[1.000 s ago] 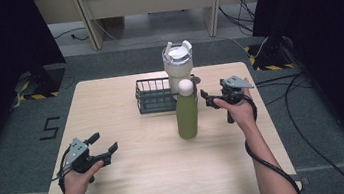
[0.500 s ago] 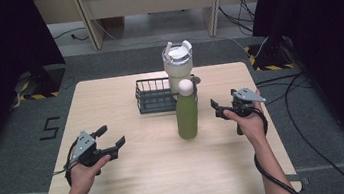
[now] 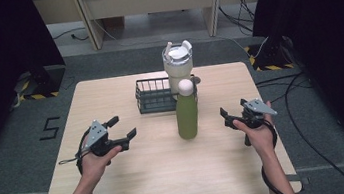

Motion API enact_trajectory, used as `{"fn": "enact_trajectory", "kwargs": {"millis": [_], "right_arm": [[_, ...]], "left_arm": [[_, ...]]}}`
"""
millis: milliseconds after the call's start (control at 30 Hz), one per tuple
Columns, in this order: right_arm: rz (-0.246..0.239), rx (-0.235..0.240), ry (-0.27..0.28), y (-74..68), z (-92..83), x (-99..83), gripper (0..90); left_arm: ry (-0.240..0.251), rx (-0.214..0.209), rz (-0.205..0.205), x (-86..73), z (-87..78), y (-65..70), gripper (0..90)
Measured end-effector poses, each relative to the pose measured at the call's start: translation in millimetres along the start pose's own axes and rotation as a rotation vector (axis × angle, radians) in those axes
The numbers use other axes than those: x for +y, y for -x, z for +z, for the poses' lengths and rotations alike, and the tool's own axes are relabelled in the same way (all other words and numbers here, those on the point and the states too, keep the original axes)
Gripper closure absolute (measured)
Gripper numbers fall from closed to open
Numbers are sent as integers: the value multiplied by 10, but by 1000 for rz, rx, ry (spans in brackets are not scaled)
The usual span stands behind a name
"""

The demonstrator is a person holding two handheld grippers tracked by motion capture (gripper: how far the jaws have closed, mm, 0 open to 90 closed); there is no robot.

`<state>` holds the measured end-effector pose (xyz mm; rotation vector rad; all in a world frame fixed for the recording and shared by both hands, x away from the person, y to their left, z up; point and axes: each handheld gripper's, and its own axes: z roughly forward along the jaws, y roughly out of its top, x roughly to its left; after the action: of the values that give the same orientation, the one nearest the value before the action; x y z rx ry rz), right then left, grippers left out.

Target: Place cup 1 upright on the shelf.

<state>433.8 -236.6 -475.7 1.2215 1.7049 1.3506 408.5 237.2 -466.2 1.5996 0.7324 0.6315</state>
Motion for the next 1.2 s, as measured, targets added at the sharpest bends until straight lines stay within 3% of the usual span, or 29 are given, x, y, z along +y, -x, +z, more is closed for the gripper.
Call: {"fn": "enact_trajectory", "kwargs": {"millis": [533, 1200], "right_arm": [[10, -23, -16, 7, -177, -215, 100], [0, -18, -22, -11, -163, -249, 102]], "left_arm": [[41, -84, 57, 326, 365, 178, 148], [83, -188, 100, 644, 736, 456, 145]]}}
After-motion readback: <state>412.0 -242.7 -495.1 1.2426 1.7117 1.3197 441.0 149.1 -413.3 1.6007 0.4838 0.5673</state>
